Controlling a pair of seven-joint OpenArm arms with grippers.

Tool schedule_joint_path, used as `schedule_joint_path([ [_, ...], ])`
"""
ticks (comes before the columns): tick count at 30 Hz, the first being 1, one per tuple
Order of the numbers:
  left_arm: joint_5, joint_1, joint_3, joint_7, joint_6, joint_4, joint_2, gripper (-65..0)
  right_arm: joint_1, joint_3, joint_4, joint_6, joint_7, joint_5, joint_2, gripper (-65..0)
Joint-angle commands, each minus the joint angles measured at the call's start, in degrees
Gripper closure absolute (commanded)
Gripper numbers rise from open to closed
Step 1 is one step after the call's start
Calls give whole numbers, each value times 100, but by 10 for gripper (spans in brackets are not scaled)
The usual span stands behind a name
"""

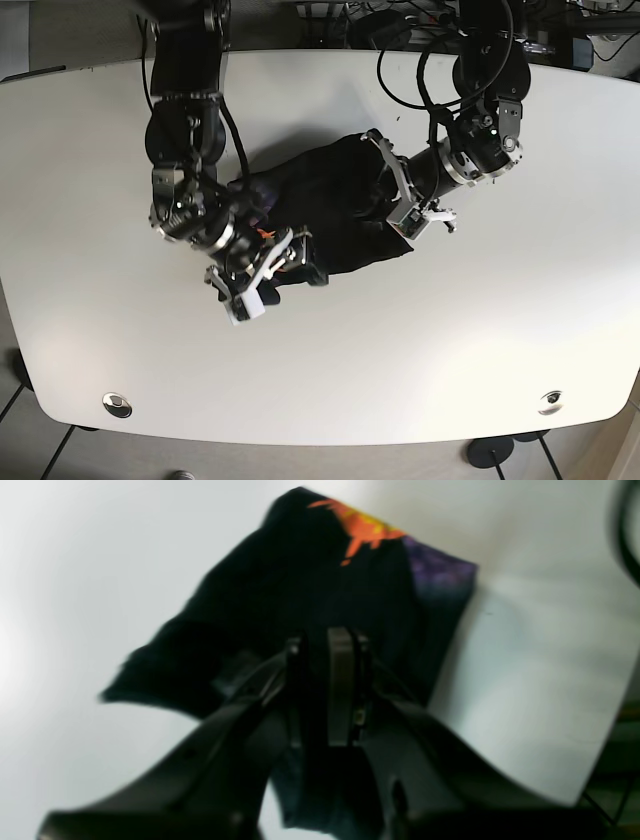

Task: Fold the T-shirt properly

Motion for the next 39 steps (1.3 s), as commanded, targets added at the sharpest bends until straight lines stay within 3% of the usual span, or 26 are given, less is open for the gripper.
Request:
schedule_joint_path([
  [1,-45,39,211,-135,-12,-33,109,-54,579,24,-649,59,272,128,148,-379],
  [4,360,39,317,-126,-12,-437,224,-50,1053,15,-1985,59,1046,128,165,-233],
  [6,465,39,299,-126,-12,-648,197,-50,1273,15,-2856,59,1644,119,192,-184],
  [8,483,57,290,-135,-12,-745,180,-49,1326,15,-3348,59,2031,5,350,-181],
  [14,492,-189,-246,-153,-38,-1606,56,-50,921,33,-3471,95,2707,-883,385,-179],
  [16,500,-532,-316,-153,-20,-2160,4,-51,675,33,-3339,103,2760,-856,649,-179],
  [22,500,-1807,-299,-188,-20,-3549,-146,-53,-292,33,-2047,103,2716,-856,895,-179],
  [25,509,-2519,-263,-557,-20,-4305,-154,-54,-705,33,-1519,103,2716,-865,904,-179],
  [29,1098,-3381,378,-1199,-47,-5307,-111,-54,-1180,24,-1054,103,2716,-909,912,-179],
  [31,1142,-3697,607,-1524,-47,-5668,-102,-54,-1461,-20,-781,103,2716,-918,895,-179],
  [33,1125,-4066,906,-1805,-38,-6037,-102,-56,-1681,-486,-482,68,2716,-918,904,-179],
  [39,1133,-4321,1038,-1832,-20,-5378,-137,-82,-1892,-1207,-166,51,2479,-909,701,-179],
])
